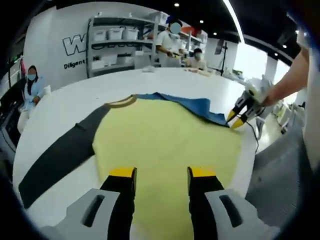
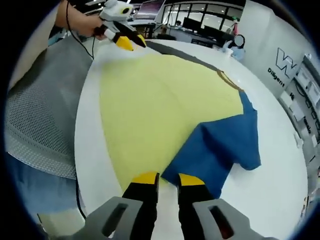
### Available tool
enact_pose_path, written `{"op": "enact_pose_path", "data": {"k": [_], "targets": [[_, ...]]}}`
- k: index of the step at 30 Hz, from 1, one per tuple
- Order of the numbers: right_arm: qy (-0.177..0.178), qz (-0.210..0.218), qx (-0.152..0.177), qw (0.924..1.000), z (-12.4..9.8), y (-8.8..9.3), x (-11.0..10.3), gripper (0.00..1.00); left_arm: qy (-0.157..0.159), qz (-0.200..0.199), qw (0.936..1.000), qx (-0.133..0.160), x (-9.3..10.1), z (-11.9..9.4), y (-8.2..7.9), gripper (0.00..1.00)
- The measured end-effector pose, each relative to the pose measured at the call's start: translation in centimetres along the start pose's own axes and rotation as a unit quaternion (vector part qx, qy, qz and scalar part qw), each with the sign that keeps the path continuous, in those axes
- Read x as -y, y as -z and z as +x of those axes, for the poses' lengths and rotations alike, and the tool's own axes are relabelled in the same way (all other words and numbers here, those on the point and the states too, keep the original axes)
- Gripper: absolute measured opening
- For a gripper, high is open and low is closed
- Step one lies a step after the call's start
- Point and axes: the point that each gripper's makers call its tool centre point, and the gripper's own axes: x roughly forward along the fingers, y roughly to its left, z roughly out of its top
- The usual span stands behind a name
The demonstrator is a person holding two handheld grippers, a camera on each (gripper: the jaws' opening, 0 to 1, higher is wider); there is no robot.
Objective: Fold the garment on the visible template until the final outline fits inside the template.
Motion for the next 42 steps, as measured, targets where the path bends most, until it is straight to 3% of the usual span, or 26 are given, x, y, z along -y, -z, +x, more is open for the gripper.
{"op": "enact_pose_path", "data": {"k": [5, 11, 16, 19, 21, 28, 32, 35, 37, 41, 42], "targets": [[0.006, -0.014, -0.007, 0.9999, 0.1, 0.2, 0.2, 0.06, 0.02, -0.002, 0.9998, -0.001, 1.7, 0.3, 0.5, 0.55], [0.019, -0.039, -0.018, 0.9989, 0.0, 0.4, 0.5, 0.0, 0.022, -0.012, 0.9996, -0.008, 2.9, 0.2, 1.7, 0.54], [0.024, -0.033, -0.014, 0.9991, -0.2, 0.1, 0.7, 0.0, 0.021, -0.016, 0.9995, -0.015, 3.4, 0.0, 2.6, 0.52], [0.03, -0.009, 0.003, 0.9995, -0.7, -0.4, 1.1, 0.0, 0.022, -0.015, 0.9995, -0.017, 3.6, -0.2, 2.8, 0.53], [0.029, 0.03, 0.024, 0.9989, -1.4, -1.1, 1.4, 0.0, 0.022, -0.012, 0.9995, -0.019, 3.6, -0.3, 2.9, 0.53], [0.025, 0.124, 0.093, 0.9876, -3.9, -2.8, 3.6, 0.0, 0.026, -0.007, 0.9994, -0.021, 3.8, -0.1, 3.1, 0.55], [0.021, 0.186, 0.141, 0.9723, -5.5, -3.6, 4.9, 0.0, 0.027, -0.005, 0.9993, -0.023, 3.7, 0.0, 3.0, 0.55], [0.022, 0.229, 0.182, 0.9561, -7.2, -4.4, 6.3, 0.0, 0.027, -0.004, 0.9993, -0.024, 3.6, 0.0, 3.0, 0.54], [0.039, 0.263, 0.209, 0.941, -8.2, -4.5, 8.0, 0.0, 0.027, -0.003, 0.9993, -0.026, 3.6, 0.0, 3.0, 0.54], [0.077, 0.311, 0.231, 0.9185, -9.6, -3.4, 11.0, 0.0, 0.028, -0.002, 0.9992, -0.028, 3.6, 0.0, 3.0, 0.54], [0.088, 0.331, 0.242, 0.9078, -10.1, -3.2, 12.0, 0.0, 0.028, -0.002, 0.9992, -0.028, 3.6, 0.0, 3.0, 0.54]]}}
